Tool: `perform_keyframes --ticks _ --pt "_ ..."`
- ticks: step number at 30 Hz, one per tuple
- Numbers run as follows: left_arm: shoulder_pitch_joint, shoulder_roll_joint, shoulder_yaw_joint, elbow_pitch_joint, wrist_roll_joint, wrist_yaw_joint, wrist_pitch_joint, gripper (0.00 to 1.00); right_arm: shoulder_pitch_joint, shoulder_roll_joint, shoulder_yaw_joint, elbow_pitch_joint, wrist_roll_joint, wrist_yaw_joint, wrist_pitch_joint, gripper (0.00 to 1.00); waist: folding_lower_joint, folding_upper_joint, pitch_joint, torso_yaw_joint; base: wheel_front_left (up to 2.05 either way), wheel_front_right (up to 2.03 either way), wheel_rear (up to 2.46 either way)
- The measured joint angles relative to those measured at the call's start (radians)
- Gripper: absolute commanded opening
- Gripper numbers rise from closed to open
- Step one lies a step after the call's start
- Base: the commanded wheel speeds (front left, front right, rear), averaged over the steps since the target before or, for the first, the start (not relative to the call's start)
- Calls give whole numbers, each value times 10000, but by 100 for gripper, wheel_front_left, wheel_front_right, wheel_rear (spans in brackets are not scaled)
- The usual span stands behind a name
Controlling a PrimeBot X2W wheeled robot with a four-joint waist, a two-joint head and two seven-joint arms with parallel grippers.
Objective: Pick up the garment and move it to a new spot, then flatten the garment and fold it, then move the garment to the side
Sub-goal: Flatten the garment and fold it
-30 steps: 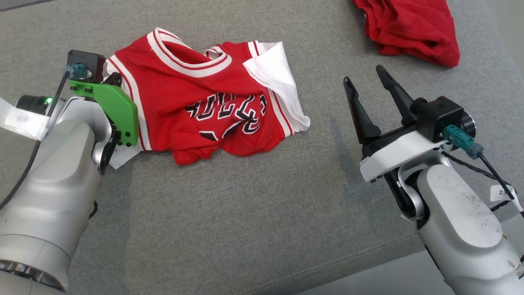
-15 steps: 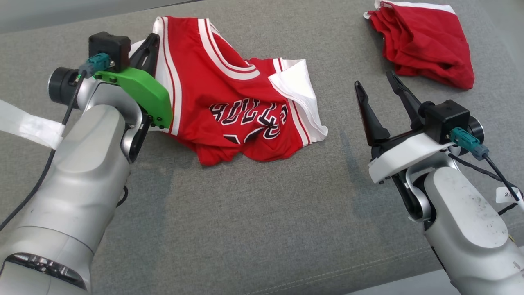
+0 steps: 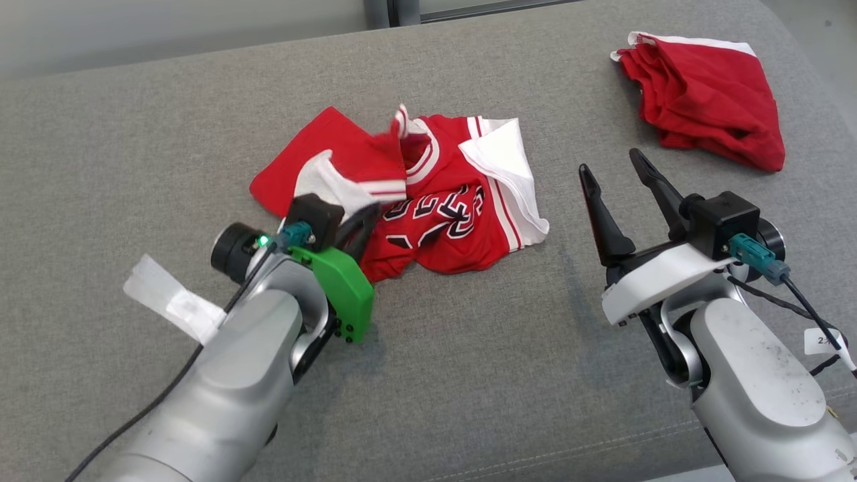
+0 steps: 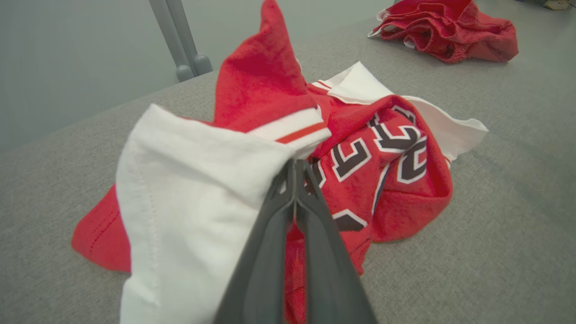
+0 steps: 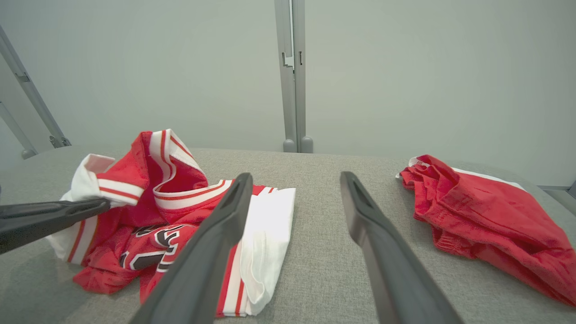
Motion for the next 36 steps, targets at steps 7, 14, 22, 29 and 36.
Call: perform_keyframes --ticks 7,14,22,29,36 --pt "940 -6 -136 77 -46 96 31 0 0 27 33 -6 2 0 12 100 0 0 -22 -115 0 0 0" --pt "961 12 -336 -224 579 631 -148 100 1 29 8 -25 6 -17 12 100 0 0 -66 -226 0 0 0" --pt "789 295 -614 -782 1310 938 -228 100 46 31 -8 -25 69 -77 12 100 0 0 -129 -219 0 0 0" --pt "513 393 -667 -1645 1547 1135 -240 100 227 25 -10 -29 88 -79 12 100 0 0 -200 -233 0 0 0" --pt "258 1103 136 -1808 1337 1432 -240 100 246 10 -2 -31 92 -81 12 100 0 0 -251 -248 0 0 0"
